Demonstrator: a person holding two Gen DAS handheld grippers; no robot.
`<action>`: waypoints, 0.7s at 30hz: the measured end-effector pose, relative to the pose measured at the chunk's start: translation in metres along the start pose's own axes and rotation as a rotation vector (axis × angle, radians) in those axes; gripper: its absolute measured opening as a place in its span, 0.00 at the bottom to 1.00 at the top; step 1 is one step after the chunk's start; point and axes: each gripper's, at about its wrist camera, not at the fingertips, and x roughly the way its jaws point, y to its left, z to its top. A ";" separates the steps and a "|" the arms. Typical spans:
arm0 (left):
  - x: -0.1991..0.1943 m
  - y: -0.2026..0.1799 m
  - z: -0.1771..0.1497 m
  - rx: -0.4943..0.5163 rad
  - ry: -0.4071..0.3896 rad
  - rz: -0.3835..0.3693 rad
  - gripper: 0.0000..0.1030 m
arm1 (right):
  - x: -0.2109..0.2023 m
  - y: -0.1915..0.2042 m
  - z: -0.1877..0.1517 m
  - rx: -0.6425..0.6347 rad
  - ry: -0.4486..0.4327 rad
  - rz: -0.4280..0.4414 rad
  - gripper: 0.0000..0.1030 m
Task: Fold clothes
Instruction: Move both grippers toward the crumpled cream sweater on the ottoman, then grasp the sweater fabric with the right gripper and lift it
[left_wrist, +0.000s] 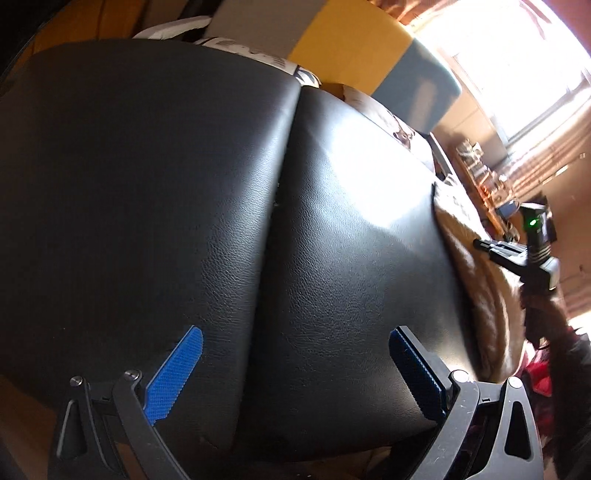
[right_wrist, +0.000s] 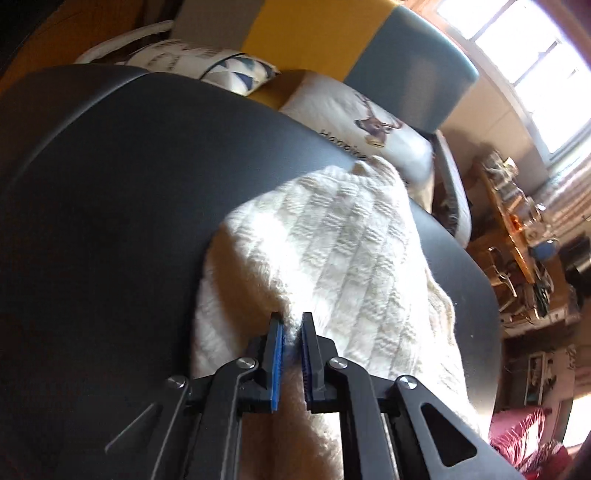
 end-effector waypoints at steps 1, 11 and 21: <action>0.000 0.001 0.001 -0.007 -0.002 -0.001 0.99 | -0.001 -0.004 -0.003 0.008 -0.004 0.004 0.05; 0.026 -0.062 0.022 0.101 0.062 -0.108 0.99 | -0.063 -0.116 -0.048 0.249 -0.163 -0.064 0.04; 0.098 -0.222 0.030 0.235 0.230 -0.327 0.99 | -0.045 -0.229 -0.219 0.822 -0.101 0.020 0.06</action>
